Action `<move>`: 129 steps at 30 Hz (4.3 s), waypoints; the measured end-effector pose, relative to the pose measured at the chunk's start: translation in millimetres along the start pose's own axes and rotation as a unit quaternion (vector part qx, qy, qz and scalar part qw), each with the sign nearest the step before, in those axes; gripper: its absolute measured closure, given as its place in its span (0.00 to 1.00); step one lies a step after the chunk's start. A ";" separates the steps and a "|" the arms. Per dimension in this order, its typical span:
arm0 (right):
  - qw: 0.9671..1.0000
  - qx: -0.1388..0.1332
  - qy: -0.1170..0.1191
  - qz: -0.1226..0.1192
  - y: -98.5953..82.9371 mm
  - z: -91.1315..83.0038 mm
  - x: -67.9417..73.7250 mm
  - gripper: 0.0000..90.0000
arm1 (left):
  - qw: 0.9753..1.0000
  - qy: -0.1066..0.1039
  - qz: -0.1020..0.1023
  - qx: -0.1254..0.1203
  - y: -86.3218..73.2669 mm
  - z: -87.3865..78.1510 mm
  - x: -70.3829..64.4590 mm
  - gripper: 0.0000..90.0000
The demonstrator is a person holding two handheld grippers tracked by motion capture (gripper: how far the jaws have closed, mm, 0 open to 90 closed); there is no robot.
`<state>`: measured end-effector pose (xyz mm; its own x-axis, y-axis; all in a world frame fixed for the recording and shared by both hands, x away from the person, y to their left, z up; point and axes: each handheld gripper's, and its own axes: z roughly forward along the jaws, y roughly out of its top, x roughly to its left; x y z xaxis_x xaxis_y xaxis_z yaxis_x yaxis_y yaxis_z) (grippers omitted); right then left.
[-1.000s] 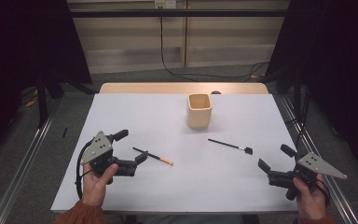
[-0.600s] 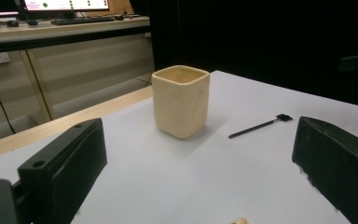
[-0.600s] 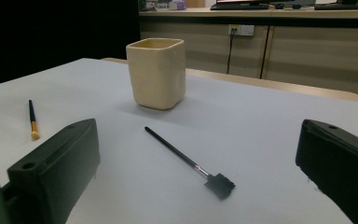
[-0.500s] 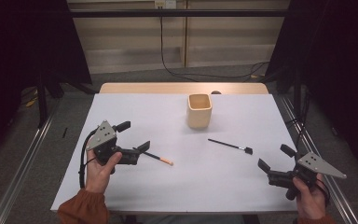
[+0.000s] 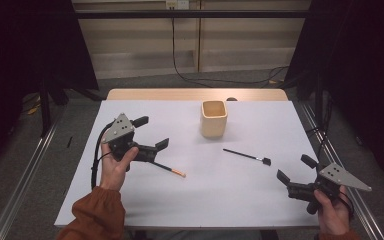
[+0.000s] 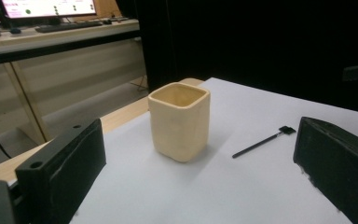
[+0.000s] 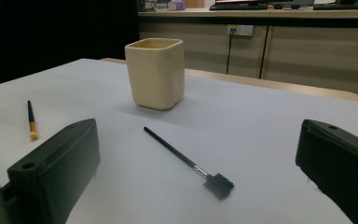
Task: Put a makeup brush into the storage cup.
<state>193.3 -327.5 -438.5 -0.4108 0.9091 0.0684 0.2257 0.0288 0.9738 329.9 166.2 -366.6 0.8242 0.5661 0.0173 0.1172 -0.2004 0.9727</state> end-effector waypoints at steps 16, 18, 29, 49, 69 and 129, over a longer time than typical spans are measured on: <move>1.000 0.000 -0.002 -0.002 -0.4 -0.4 -0.3 0.00 | 0.999 0.004 0.008 0.033 9.2 14.6 10.2 0.02; 1.000 0.000 -0.002 -0.002 -0.5 -0.2 -0.5 0.00 | 0.999 0.005 0.006 0.042 8.0 15.4 12.5 0.02; 1.000 0.002 -0.001 0.000 -0.6 0.1 -0.3 0.00 | 0.993 0.000 0.011 0.113 15.6 25.0 13.4 0.03; 1.000 0.002 0.001 -0.001 -0.7 0.0 -0.3 0.00 | 0.953 -0.078 0.012 0.291 9.2 37.9 13.4 0.05; 1.000 0.003 0.003 -0.002 -0.6 -0.2 -0.1 0.00 | 0.899 -0.127 0.026 0.419 -9.5 52.5 7.6 0.07; 1.000 0.006 0.009 -0.007 -1.4 -0.1 0.5 0.00 | 0.845 -0.199 0.103 0.485 -43.3 97.0 5.6 0.47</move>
<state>192.7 -327.1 -439.8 -0.4301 0.9008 0.0598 0.2308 0.0456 0.9719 383.2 100.4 -431.1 0.9808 0.1650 -0.1035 0.1894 -0.9324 0.3078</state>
